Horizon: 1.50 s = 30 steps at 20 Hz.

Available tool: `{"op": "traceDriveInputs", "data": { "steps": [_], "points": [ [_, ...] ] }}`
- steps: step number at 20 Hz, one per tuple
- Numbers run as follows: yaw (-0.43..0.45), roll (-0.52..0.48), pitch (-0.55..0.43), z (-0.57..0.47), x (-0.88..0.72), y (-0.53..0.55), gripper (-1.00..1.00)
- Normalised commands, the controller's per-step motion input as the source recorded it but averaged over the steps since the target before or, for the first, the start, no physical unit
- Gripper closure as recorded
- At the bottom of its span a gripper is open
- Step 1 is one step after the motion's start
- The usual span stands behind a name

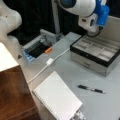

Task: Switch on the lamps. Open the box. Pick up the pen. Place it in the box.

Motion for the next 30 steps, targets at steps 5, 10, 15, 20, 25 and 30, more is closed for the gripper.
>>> {"op": "traceDriveInputs", "data": {
  "steps": [5,10,15,20,25,30],
  "points": [
    [0.026,-0.070,0.049,0.16,0.27,0.20,1.00],
    [-0.049,-0.072,0.051,0.15,0.24,0.19,-1.00],
    [-0.089,-0.065,0.025,0.12,0.18,0.18,-1.00],
    [-0.097,-0.040,0.021,0.06,0.10,0.23,-1.00],
    [-0.121,0.009,0.035,0.08,0.10,0.22,-1.00],
    [-0.144,0.039,0.058,0.11,0.12,0.18,-1.00]
  ]
}}
